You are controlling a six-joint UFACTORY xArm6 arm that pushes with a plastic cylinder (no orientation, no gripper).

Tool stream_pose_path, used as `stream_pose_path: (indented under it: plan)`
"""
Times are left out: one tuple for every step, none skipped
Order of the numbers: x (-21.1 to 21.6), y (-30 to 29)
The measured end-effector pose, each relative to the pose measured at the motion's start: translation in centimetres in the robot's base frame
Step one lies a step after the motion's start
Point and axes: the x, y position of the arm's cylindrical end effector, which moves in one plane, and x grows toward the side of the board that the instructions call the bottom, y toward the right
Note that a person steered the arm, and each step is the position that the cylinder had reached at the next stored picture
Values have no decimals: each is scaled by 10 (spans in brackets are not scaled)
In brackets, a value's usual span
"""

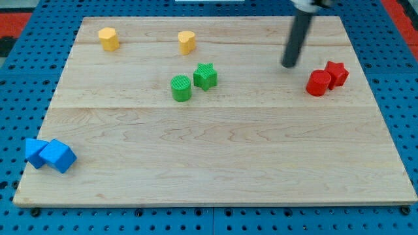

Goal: Push the heart towards the bottom center of the board

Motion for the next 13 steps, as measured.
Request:
stream_pose_path:
  plan:
    - [-81,-40]
    - [-114,-85]
    - [-114,-91]
    - [-115,-91]
    - [-113,-94]
    - [-113,-114]
    - [-70,-146]
    - [-29,-159]
    - [-43,-190]
    - [-62,-192]
    - [-71,-191]
    - [-73,-187]
    - [-53,-190]
